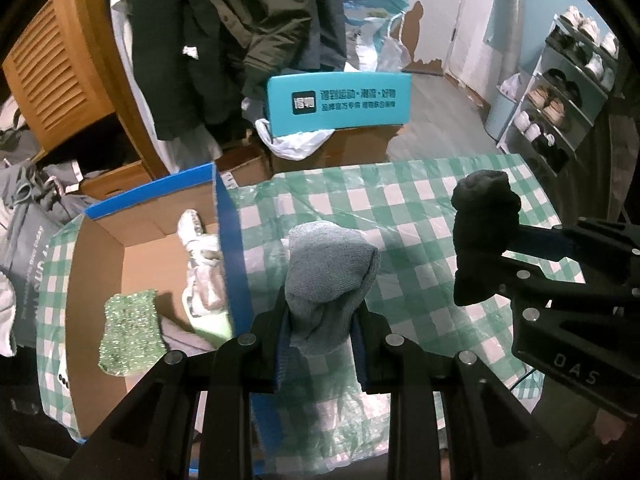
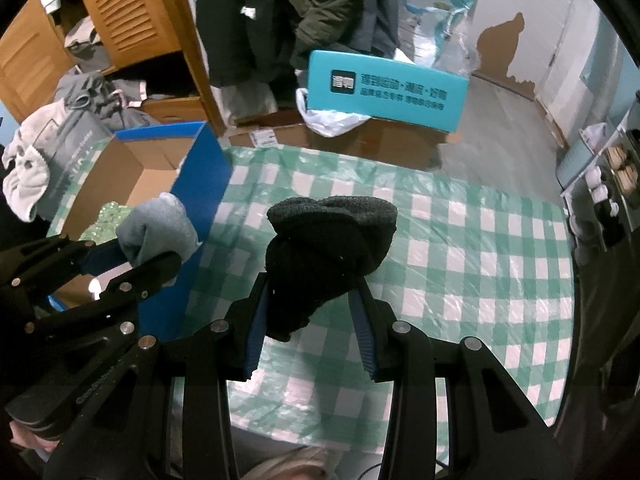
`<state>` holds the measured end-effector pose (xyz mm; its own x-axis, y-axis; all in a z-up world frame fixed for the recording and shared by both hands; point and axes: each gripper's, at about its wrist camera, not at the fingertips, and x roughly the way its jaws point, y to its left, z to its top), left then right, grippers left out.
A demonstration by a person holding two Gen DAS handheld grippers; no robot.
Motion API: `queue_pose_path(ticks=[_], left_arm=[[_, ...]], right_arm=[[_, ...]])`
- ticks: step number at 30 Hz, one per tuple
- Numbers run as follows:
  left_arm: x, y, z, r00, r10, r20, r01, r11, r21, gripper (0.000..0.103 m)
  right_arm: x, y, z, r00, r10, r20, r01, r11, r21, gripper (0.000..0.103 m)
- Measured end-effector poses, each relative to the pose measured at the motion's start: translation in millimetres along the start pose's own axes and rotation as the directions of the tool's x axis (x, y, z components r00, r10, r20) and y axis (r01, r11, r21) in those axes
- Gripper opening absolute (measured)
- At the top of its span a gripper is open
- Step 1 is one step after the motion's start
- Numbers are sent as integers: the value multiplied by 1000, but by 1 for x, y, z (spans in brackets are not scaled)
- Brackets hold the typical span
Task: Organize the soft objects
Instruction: 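Lift both socks and carry them over the cardboard box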
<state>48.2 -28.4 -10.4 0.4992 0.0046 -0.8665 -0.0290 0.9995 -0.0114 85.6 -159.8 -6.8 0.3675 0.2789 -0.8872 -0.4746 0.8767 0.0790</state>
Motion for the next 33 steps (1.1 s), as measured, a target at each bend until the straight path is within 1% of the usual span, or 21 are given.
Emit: queue_pose_path(ticks=[22,33], left_arm=[[-15,61,-13,1000,14,17,-12,994,-106,27],[-15,104,-23,999,33,9,-31,984,-177,27]], right_arm=[[9,64,23,999,36,-6,-36,996,-86,38],[23,102,33,997,66,-32,-70,989,-131,38]])
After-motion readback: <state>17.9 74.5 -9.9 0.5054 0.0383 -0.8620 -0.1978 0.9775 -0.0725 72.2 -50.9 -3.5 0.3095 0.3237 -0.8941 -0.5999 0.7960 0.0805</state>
